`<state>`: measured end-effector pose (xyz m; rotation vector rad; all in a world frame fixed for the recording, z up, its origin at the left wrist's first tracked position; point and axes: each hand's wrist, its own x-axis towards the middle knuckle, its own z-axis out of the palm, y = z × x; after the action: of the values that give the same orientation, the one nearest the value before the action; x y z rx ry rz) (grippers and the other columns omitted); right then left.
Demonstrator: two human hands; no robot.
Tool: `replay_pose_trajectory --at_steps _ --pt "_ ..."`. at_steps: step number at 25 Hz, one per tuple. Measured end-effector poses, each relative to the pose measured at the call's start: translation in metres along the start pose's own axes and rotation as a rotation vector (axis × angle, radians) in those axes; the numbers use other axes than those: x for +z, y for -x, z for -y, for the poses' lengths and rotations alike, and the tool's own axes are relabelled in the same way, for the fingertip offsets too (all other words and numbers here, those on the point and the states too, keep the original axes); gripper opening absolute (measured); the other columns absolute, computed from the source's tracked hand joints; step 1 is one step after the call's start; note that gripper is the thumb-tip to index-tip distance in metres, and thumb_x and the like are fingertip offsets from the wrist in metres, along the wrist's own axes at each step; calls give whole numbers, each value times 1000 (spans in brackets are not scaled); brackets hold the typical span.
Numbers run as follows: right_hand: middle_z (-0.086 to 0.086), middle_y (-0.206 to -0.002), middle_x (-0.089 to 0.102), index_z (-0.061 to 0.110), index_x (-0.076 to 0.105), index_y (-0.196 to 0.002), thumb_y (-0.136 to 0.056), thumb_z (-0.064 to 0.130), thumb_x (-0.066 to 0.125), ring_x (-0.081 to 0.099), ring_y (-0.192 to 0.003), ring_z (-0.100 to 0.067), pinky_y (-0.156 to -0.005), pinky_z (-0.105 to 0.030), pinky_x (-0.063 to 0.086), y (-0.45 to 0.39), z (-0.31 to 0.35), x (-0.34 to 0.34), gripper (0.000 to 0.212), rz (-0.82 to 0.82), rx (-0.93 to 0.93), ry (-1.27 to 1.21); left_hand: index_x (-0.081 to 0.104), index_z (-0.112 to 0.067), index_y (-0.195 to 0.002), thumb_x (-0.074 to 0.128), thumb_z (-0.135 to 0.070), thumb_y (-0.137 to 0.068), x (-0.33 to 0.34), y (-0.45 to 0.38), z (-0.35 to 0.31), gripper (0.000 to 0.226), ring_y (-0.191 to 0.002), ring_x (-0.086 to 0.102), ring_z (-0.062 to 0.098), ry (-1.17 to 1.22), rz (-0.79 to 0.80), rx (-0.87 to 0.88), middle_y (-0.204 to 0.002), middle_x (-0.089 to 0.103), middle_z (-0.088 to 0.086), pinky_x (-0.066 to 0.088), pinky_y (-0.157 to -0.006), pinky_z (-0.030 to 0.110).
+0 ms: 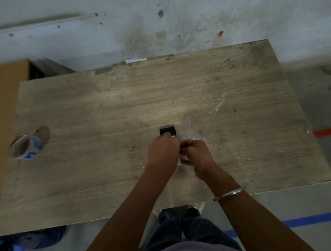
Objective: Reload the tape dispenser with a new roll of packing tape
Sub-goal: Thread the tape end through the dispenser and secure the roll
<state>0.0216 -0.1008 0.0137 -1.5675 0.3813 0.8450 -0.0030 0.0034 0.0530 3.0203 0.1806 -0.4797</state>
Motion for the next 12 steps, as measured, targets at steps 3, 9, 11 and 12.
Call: replay_pose_trajectory --at_steps 3,9,11,12 --pt "-19 -98 74 5 73 -94 -84 -10 52 70 -93 -33 -90 -50 54 -1 -3 1 27 -16 -2 48 61 -6 -110 50 -6 -96 -11 -5 -8 18 -98 64 26 -83 111 22 -110 64 13 48 -76 32" --pt "-23 -94 73 0 73 -92 -82 -13 51 67 -84 -31 -84 -53 55 -1 -2 -2 27 6 -68 124 62 -5 -110 47 -6 -97 -26 -16 -13 20 -100 65 27 -131 144 54 -109 67 12 49 -78 33" --pt "-24 -91 73 -1 73 -91 -81 -12 54 65 -79 -30 -75 -47 55 -2 -2 -2 25 14 -88 146 63 -6 -108 47 -6 -97 -25 -18 -13 20 -100 65 27 -134 143 53 -108 68 12 48 -77 33" --pt "-24 -89 73 0 74 -89 -80 -11 55 64 -77 -31 -71 -44 53 -3 -3 -2 24 17 -101 160 64 -6 -108 48 -7 -96 -25 -20 -13 20 -100 65 27 -132 143 52 -107 67 12 49 -77 33"
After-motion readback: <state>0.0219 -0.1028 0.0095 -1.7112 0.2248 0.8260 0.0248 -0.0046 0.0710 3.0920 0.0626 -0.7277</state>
